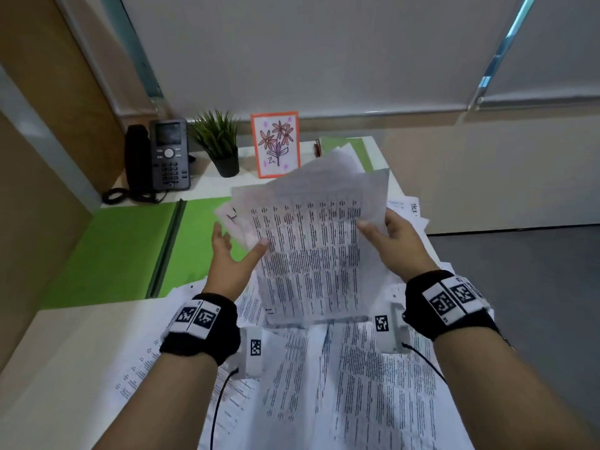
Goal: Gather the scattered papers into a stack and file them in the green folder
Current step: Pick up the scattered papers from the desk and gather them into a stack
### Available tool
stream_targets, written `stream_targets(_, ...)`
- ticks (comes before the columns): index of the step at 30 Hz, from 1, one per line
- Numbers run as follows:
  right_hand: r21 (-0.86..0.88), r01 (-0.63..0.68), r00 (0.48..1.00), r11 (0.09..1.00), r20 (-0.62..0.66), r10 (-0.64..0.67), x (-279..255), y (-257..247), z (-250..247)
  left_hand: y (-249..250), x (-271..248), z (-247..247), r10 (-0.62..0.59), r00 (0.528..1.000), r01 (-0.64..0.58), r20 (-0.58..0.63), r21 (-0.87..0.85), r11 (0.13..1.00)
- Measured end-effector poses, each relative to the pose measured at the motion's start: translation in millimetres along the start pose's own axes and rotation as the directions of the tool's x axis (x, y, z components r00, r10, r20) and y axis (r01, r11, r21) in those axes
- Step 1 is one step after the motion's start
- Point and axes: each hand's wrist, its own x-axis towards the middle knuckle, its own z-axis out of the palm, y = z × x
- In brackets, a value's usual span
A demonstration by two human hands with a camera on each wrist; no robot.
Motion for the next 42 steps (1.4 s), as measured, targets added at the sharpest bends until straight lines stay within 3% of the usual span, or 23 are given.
stream_targets(2,0.114,0.047,0.999,0.992,-0.027,-0.044,-7.2,-11.5,6.0,4.0,-4.0,-2.6,0.031,0.999,-0.028,0.035,-0.072,0.997)
stream_targets(7,0.29,0.163,0.982,0.943,-0.136,-0.128,-21.9,-22.9,34.0,13.1,-16.1,-2.6,0.264,0.962,-0.272,-0.062,-0.248,0.93)
stream_targets(10,0.27,0.208,0.966,0.94,-0.207,-0.154,-29.1,-13.2,48.1,5.9,-19.3,-4.5,0.331,0.94,-0.341,-0.087,-0.306,0.889)
stream_targets(14,0.211,0.189,0.96,0.959,-0.244,-0.135,-34.6,16.3,62.2,-19.4,-18.5,-6.3,0.331,0.938,-0.345,-0.099,-0.208,0.915)
stream_targets(18,0.11,0.238,0.942,0.965,-0.268,-0.201,-40.9,34.4,73.7,-37.4,-25.4,-1.8,0.325,0.942,-0.334,-0.083,-0.125,0.934)
stream_targets(23,0.237,0.393,0.873,0.889,-0.399,-0.28,-55.7,33.4,77.1,-40.5,-35.1,-8.5,0.368,0.915,-0.397,-0.168,-0.2,0.896)
stream_targets(26,0.261,0.377,0.91,0.889,-0.283,-0.303,-62.7,39.5,72.9,-48.0,-40.7,-9.2,0.344,0.928,-0.368,-0.145,-0.2,0.908)
stream_targets(30,0.095,0.305,0.944,0.948,-0.163,-0.287,-72.2,50.0,73.2,-60.9,-44.3,-3.0,0.32,0.942,-0.33,-0.102,-0.114,0.937)
stream_targets(36,-0.094,0.184,0.979,0.978,-0.072,-0.191,-76.9,56.0,57.2,-61.8,-53.4,-7.5,0.422,0.895,-0.441,-0.147,-0.148,0.885)
stream_targets(39,-0.314,0.097,0.991,0.944,-0.053,-0.119,-78.5,69.7,35.8,-62.0,-60.6,-10.7,0.456,0.87,-0.483,-0.188,-0.146,0.863)
stream_targets(42,-0.545,-0.045,0.999,0.837,-0.032,0.033,-75.8,89.2,10.5,-62.8,-66.3,-12.5,0.454,0.857,-0.497,-0.243,-0.159,0.853)
